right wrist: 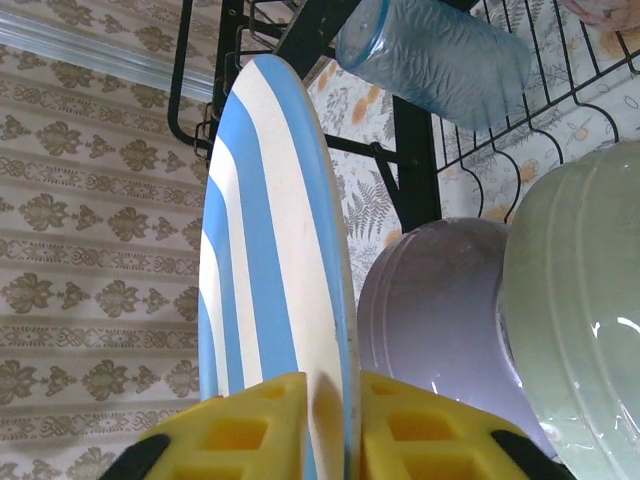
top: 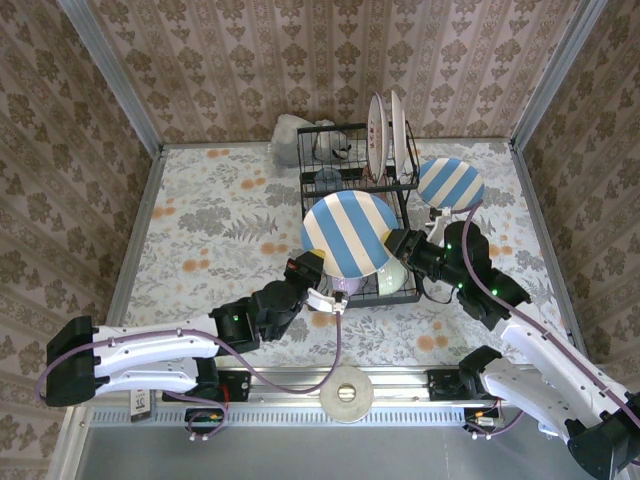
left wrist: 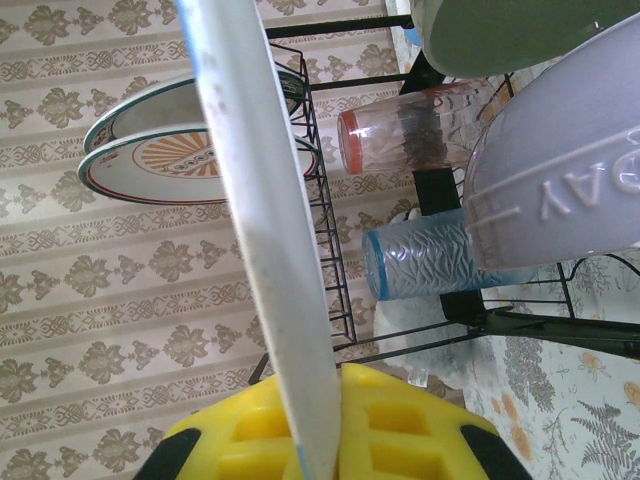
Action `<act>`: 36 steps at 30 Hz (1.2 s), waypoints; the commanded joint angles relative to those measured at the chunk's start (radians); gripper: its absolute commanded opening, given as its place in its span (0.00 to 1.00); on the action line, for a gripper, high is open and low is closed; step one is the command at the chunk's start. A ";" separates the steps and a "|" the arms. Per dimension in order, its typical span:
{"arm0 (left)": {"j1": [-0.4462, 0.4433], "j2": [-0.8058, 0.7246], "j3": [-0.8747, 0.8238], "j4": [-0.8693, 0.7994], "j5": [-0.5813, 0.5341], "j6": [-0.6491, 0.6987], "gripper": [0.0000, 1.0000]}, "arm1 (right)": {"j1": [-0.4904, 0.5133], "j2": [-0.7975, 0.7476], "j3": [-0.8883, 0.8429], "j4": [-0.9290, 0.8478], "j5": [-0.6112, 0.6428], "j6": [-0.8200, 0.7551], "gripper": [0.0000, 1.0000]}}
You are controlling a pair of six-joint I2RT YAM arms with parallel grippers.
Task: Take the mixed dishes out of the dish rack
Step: Place the plate on the plate.
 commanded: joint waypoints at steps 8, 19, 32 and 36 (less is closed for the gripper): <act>-0.011 -0.027 0.011 0.050 -0.003 -0.034 0.00 | 0.008 -0.020 -0.031 0.065 -0.019 0.017 0.00; -0.011 -0.072 -0.010 0.074 0.030 -0.066 1.00 | 0.007 -0.094 0.035 -0.011 0.069 -0.110 0.00; 0.011 -0.244 0.029 0.108 0.098 -0.348 1.00 | -0.102 -0.108 0.313 -0.070 0.092 -0.276 0.00; 0.051 -0.269 0.079 0.006 0.133 -0.517 1.00 | -0.236 -0.120 0.367 -0.059 0.083 -0.240 0.00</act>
